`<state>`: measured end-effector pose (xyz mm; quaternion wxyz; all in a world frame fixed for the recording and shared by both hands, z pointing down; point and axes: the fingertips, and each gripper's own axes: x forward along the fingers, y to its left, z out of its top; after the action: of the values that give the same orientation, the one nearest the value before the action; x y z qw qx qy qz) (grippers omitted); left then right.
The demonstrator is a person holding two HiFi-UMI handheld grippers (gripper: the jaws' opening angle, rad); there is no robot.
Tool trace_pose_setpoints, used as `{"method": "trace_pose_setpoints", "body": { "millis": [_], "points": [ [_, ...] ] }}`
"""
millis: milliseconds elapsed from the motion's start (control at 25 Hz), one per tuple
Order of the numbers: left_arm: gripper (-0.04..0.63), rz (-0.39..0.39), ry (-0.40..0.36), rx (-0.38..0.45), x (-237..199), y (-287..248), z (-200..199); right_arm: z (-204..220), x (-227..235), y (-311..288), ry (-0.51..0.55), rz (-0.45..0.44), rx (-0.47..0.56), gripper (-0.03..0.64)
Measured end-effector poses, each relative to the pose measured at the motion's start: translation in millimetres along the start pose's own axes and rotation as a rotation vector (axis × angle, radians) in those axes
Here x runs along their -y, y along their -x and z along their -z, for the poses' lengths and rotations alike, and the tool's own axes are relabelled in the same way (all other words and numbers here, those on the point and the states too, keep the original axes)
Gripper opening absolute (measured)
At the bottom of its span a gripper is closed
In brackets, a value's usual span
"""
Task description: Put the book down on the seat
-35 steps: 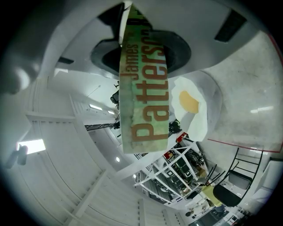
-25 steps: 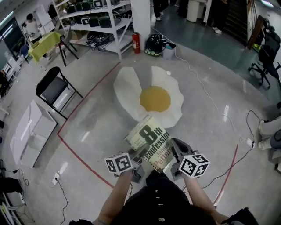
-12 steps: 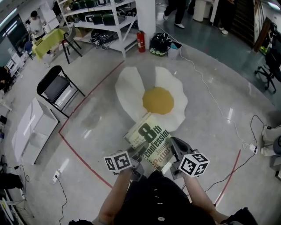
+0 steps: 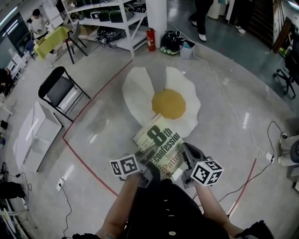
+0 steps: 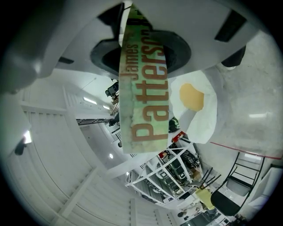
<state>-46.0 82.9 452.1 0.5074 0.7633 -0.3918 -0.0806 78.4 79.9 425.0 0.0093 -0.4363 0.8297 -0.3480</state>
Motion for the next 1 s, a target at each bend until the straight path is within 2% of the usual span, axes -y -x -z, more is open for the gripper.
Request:
{"method": "trace_pose_setpoints", "body": {
  "millis": [280, 600, 1000],
  "points": [
    [0.16, 0.0, 0.028, -0.034, -8.4, -25.7, -11.6, -12.3, 17.2, -22.6, -0.029, 0.02, -0.007, 0.012],
    [0.161, 0.005, 0.05, -0.074, -32.2, -59.5, -49.5, -33.4, 43.5, -66.3, -0.058, 0.069, -0.002, 0.012],
    [0.161, 0.049, 0.032, -0.146, -58.7, -123.8, -128.8, -84.0, 65.4, -147.0, -0.074, 0.105, 0.005, 0.012]
  ]
}}
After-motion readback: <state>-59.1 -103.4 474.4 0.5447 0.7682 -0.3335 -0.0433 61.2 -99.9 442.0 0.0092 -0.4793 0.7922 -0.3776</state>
